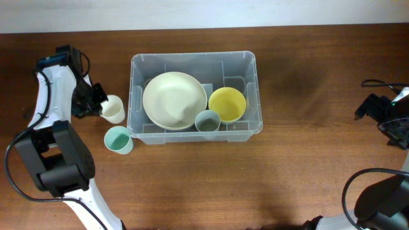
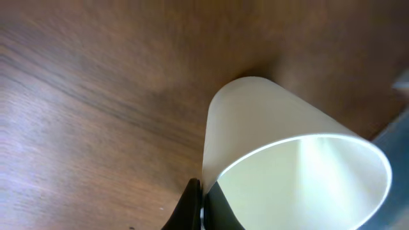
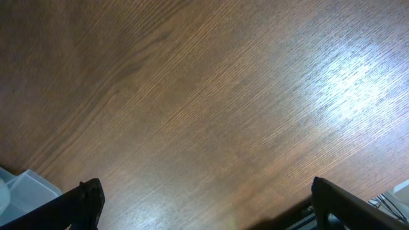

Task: Pack container
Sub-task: 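Lift the cream cup and lower it into the grey cup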

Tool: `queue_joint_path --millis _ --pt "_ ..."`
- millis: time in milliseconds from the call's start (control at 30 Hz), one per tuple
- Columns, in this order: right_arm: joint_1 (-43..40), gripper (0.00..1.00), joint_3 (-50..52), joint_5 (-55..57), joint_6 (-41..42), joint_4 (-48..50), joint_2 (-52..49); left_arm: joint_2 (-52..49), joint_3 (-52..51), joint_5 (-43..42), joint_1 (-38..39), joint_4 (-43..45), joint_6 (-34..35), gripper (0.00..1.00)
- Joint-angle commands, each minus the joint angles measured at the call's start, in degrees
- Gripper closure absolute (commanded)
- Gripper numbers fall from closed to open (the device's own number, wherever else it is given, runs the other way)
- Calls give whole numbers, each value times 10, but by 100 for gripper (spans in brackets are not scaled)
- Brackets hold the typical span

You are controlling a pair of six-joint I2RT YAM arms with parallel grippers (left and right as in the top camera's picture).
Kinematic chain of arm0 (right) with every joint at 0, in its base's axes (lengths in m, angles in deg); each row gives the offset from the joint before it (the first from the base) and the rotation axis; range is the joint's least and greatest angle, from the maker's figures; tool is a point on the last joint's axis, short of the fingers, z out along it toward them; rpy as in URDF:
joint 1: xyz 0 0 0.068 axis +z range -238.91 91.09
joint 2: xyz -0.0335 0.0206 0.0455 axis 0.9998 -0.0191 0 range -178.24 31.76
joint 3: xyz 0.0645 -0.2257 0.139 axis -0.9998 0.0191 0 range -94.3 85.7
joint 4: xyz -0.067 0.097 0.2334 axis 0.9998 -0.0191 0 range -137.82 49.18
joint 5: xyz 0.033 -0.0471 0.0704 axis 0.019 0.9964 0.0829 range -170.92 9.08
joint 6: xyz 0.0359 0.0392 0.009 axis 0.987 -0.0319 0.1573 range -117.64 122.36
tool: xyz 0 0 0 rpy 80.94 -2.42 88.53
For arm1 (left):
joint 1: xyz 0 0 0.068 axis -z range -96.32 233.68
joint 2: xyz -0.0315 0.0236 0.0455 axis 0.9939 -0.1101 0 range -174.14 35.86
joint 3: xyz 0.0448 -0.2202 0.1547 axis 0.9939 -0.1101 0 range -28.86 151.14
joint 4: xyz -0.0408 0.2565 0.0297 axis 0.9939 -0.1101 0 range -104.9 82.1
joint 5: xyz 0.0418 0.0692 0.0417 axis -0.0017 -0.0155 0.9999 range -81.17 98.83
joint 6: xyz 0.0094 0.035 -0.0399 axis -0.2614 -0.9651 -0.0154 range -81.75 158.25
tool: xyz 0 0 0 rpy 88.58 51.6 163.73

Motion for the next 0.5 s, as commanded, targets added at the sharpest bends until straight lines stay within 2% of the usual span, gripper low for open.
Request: queue_joint_path --millis 0,167,300,367,467 --pt "-1 1 1 1 -4 0 7 -1 106 -5 -11 -16 -3 99" --pt "-1 1 1 1 -4 0 7 6 311 -24 -15 -93 -3 99" --pt "-1 1 1 1 -4 0 7 19 457 -108 1 -174 -19 99" --pt "-1 1 1 1 -4 0 7 30 501 -145 20 -208 -47 99" --pt "-1 1 1 1 -4 0 7 49 525 -156 72 -247 -65 99"
